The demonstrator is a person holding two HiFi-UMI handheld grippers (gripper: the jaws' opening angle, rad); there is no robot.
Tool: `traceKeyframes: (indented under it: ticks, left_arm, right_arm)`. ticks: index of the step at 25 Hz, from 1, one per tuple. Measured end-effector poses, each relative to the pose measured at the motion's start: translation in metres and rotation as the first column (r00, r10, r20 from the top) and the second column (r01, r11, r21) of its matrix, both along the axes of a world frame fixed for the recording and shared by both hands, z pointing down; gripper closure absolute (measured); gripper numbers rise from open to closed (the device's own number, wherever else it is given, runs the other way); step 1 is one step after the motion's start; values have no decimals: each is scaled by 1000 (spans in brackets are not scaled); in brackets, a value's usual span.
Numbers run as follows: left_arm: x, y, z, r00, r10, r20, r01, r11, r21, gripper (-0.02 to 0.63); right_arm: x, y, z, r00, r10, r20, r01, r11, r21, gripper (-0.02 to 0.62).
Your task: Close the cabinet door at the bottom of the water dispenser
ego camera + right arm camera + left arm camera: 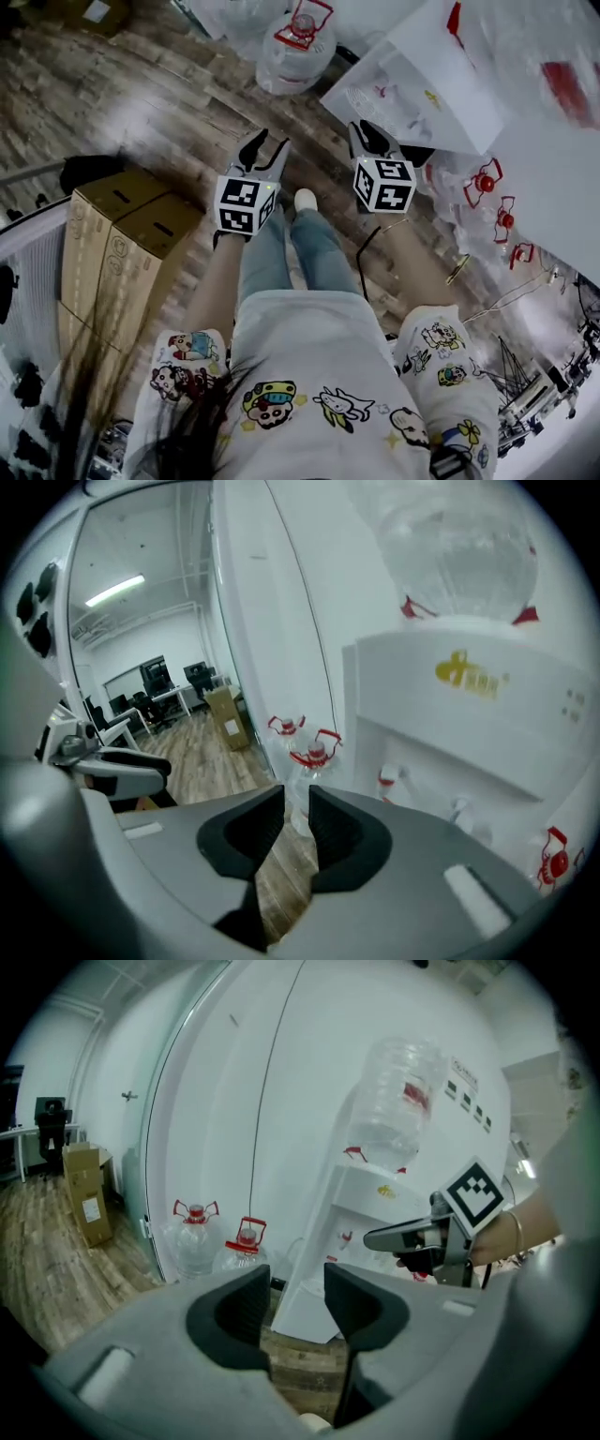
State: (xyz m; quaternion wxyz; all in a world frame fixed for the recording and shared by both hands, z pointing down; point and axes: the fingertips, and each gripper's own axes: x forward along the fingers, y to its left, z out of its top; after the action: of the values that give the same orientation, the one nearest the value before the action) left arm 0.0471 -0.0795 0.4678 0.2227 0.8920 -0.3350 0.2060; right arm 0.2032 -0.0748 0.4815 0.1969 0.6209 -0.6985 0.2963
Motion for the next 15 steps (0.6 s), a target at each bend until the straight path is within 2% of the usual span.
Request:
traceKeyframes:
  ticks: [4, 8, 10, 15]
  left_arm:
    - [-1, 2, -57, 999, -19, -43, 22, 997, 74, 428]
    - [9, 15, -114, 996, -13, -93, 27, 988, 153, 428]
    - [15, 22, -144, 993, -9, -117, 33, 979, 202, 428]
    - [16, 35, -215, 985, -31, -170, 84, 945, 315, 428]
  right_arm:
    - [-7, -2, -78, 999, -49, 1, 49, 989, 139, 506]
    - [-11, 8, -151, 996, -93, 4, 88, 959, 269, 511]
    - [-15, 14, -184, 991, -130, 17, 117, 934, 337, 515]
    - [-36, 35, -255, 962, -270, 40, 216, 843, 493, 522]
